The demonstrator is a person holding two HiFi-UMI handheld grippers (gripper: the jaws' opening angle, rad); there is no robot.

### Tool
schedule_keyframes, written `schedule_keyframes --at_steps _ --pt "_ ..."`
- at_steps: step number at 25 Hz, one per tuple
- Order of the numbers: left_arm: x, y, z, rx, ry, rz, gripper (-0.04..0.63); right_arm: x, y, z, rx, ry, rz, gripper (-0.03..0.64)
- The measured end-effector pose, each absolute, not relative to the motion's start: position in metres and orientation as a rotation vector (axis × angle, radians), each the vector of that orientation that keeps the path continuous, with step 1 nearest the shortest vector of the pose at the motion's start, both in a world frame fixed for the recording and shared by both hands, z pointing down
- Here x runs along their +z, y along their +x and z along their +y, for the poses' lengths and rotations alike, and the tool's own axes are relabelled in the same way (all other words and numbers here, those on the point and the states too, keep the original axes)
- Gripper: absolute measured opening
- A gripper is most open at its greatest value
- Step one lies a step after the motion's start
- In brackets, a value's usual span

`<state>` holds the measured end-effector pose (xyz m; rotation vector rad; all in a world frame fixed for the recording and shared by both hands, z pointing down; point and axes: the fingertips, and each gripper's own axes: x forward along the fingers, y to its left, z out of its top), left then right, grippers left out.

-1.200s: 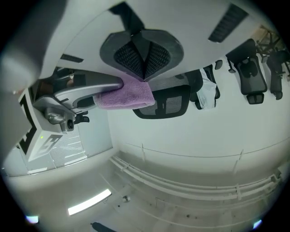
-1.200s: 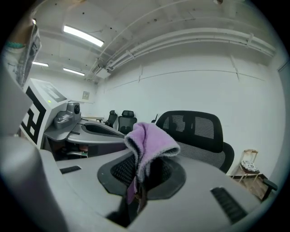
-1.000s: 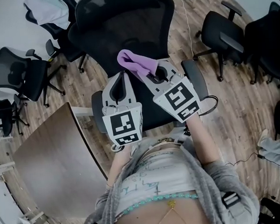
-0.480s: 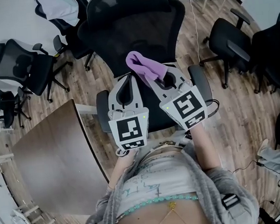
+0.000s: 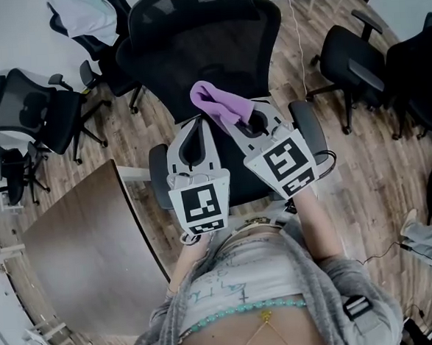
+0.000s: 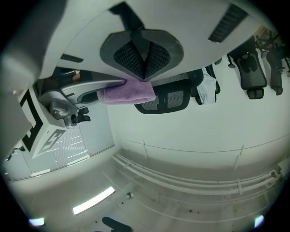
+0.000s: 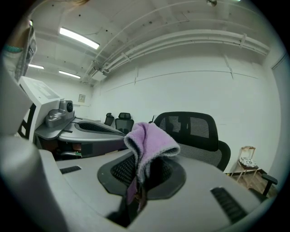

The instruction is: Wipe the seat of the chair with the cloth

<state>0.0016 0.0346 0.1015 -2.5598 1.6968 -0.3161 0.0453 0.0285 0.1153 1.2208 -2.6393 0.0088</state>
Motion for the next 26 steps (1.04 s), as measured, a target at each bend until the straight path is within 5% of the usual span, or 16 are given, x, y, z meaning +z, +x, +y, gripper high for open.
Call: schedule_keyframes --at_steps 26 --pt "0.103 0.007 0.021 -0.315 -2.581 1.651 0.006 0.120 0.044 0.024 0.000 1.224 -2.615 0.048"
